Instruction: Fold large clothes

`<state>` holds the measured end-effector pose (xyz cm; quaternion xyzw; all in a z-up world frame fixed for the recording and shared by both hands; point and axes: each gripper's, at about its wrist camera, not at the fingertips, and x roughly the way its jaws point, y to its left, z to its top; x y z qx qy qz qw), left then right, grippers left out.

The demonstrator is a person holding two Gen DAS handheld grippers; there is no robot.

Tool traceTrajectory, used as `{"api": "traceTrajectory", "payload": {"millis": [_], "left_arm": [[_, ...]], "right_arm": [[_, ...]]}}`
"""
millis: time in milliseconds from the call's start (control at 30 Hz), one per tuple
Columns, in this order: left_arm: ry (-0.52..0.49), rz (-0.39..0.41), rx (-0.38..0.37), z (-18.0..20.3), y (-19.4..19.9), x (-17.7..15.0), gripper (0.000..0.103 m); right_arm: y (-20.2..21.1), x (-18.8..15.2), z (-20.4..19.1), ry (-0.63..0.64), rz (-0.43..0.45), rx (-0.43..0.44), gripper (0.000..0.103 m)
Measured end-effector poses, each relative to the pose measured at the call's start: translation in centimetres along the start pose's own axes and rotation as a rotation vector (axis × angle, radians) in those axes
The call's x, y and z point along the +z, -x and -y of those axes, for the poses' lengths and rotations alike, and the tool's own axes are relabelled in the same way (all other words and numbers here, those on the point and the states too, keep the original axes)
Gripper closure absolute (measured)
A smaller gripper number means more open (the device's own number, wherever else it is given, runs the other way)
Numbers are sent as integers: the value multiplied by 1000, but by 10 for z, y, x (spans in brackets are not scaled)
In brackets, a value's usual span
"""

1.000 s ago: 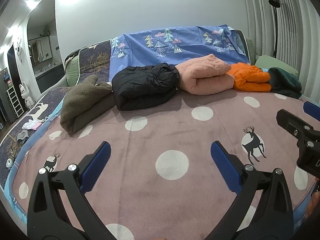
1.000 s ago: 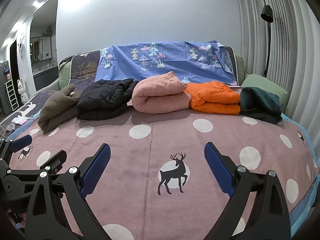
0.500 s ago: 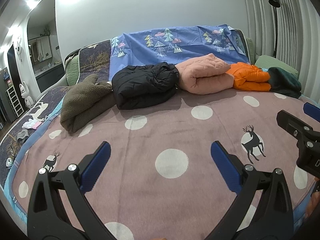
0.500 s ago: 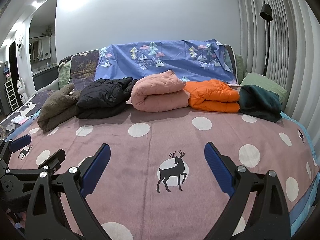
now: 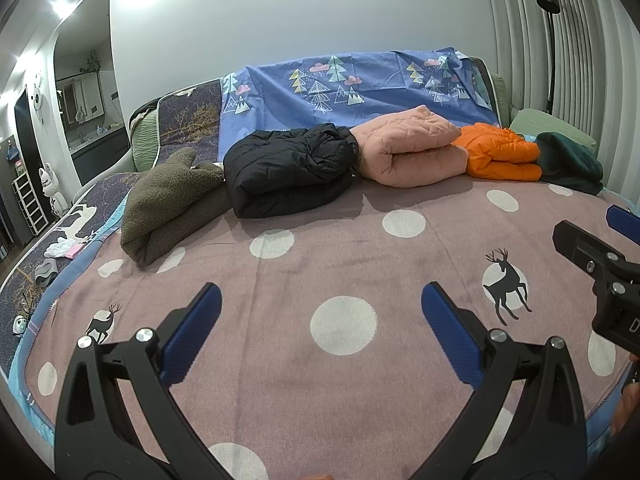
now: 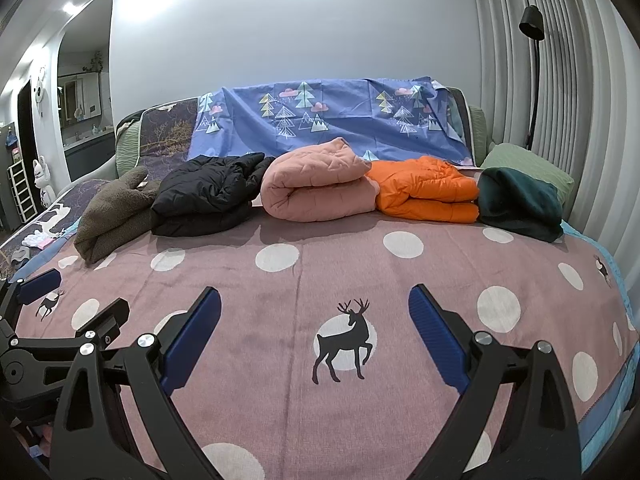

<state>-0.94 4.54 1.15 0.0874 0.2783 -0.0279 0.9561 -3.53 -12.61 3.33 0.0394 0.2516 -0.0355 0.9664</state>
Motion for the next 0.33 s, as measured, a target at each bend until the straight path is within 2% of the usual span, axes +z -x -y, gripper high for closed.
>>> {"api": "traceTrajectory", "payload": {"millis": [333], "left_arm": [[-3, -5, 0, 1, -1, -3, 2]], "right_arm": [[-2, -5, 1, -3, -6, -4, 8]]}}
